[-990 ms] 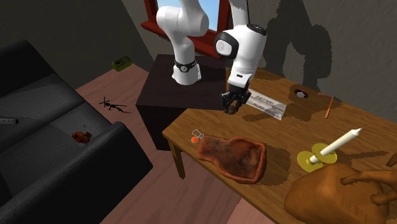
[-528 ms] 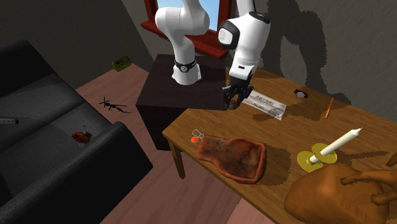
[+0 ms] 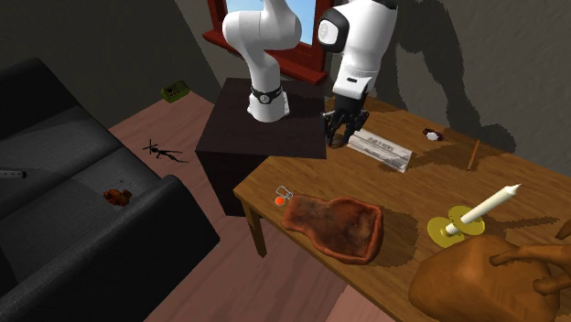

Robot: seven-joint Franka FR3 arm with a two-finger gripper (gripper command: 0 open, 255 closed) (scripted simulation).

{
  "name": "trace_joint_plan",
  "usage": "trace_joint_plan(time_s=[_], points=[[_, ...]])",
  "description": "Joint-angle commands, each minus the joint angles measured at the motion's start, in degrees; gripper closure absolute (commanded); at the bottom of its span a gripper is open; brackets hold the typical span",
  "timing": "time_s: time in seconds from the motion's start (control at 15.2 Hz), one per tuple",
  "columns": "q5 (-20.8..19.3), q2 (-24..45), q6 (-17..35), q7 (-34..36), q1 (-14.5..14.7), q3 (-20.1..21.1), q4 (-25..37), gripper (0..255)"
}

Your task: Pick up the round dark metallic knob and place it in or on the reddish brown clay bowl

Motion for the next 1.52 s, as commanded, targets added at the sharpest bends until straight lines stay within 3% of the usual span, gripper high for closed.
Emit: trace_joint_plan(time_s=[0.0, 0.33, 0.4, 0.73, 1.06, 1.25, 1.45], points=[[0.59, -1.49, -2.08, -0.95, 0.83, -1.27, 0.59, 255], [1.41, -4.54, -6.59, -2.39, 2.27, -3.55, 2.13, 255], [-0.04, -2.52, -5.96, -2.62, 0.33, -3.31, 3.6, 255], [-8.47, 7.91, -4.14, -2.04, -9.0, -1.31, 11.88, 255], [-19.7, 19.57, -4.9, 1.57, -16.44, 0.94, 21.74, 255], [-27.19, 27.21, -6.86, 4.46, -18.39, 1.0, 28.51, 255], [-32.13, 32.49, -7.98, 6.49, -18.0, -0.11, 32.79, 255]])
